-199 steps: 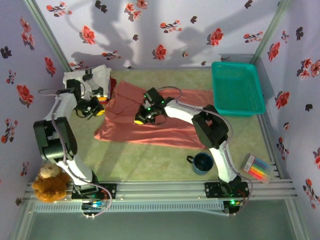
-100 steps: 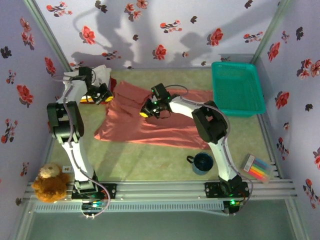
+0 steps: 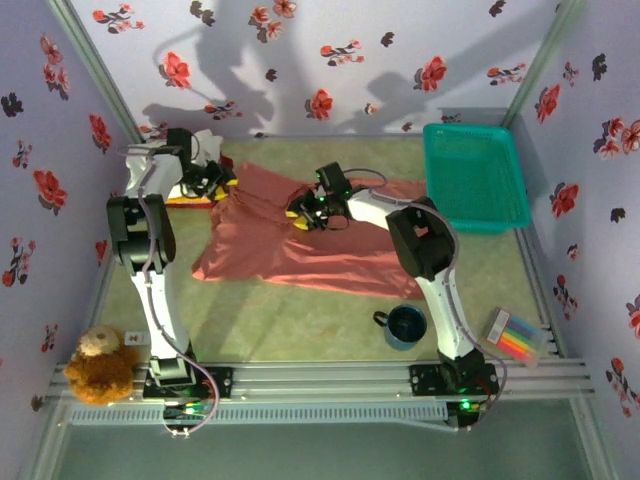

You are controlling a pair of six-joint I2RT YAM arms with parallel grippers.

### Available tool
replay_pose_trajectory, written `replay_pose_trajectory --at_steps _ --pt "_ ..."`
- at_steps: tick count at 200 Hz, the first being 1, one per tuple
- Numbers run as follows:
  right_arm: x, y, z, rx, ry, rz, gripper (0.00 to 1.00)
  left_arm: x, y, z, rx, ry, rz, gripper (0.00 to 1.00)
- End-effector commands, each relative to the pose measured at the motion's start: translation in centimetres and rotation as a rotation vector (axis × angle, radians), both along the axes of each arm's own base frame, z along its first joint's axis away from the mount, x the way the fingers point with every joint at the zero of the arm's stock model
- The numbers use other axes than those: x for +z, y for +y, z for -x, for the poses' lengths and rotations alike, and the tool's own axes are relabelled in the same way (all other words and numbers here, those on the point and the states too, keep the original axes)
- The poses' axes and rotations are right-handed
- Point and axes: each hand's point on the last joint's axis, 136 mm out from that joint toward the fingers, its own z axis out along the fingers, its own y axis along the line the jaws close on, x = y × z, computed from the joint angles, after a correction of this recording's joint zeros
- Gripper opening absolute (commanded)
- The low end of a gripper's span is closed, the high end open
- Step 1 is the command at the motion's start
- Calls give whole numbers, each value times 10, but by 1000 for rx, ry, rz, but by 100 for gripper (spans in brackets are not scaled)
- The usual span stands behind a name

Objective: Fold and stack the t-shirts

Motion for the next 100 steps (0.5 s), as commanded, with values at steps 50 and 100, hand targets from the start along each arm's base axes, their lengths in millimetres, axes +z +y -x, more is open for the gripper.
replay_pose_trajectory --at_steps 50,100 --pt "31 6 41 139 -98 107 43 28 -11 62 -64 -22 -39 48" --pt "28 27 34 97 -102 5 49 1 -36 64 -65 3 11 54"
